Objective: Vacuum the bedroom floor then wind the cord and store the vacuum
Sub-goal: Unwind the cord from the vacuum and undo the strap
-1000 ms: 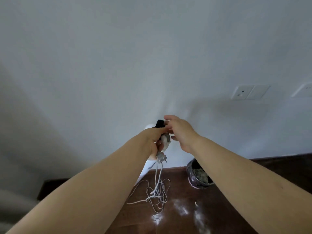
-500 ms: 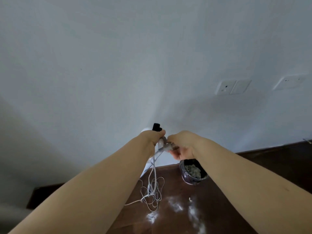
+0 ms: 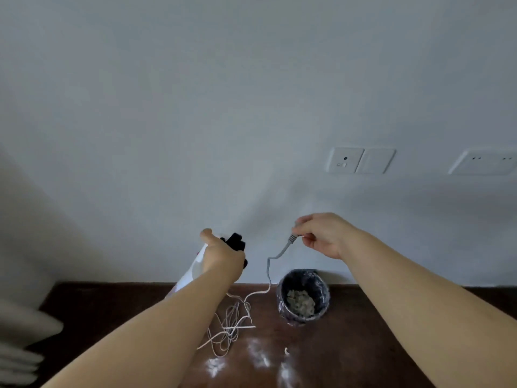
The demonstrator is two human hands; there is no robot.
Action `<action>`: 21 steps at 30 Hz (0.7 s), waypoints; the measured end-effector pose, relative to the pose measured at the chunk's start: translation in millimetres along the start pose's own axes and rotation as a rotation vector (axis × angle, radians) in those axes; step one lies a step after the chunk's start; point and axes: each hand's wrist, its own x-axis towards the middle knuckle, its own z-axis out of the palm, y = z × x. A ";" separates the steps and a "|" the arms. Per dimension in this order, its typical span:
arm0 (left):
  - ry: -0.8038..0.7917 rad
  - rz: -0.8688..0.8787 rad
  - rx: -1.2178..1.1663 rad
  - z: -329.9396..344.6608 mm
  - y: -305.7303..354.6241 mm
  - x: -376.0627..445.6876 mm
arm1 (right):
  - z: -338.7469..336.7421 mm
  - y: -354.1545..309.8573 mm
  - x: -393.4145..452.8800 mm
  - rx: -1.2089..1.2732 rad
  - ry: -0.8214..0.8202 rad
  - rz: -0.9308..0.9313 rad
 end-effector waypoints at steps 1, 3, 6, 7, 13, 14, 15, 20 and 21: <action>0.021 0.061 0.173 12.3 -9.7 -4.8 | -16.2 0.4 4.5 -0.007 -0.008 0.006; -0.007 0.091 0.356 28.3 -24.5 -10.2 | -37.7 -0.4 11.5 0.004 -0.039 0.048; 0.002 0.080 0.440 47.0 -38.5 -6.7 | -59.4 -6.8 20.0 0.058 -0.124 0.108; -0.004 0.087 0.428 51.4 -36.6 -4.9 | -63.9 -10.0 22.2 0.087 -0.132 0.103; 0.011 0.135 0.401 75.6 10.1 -3.5 | -85.9 -24.8 32.2 0.294 0.049 0.008; 0.006 0.136 0.402 81.1 19.6 -5.9 | -93.1 -29.1 34.0 0.301 0.078 -0.011; 0.012 0.134 0.399 85.6 25.4 -5.2 | -99.4 -32.8 35.9 0.310 0.097 -0.029; 0.010 0.024 0.299 128.5 39.4 5.1 | -149.9 -54.9 56.4 0.366 0.078 -0.063; 0.029 0.029 0.263 140.0 45.7 0.4 | -162.1 -58.7 64.1 0.362 0.056 -0.054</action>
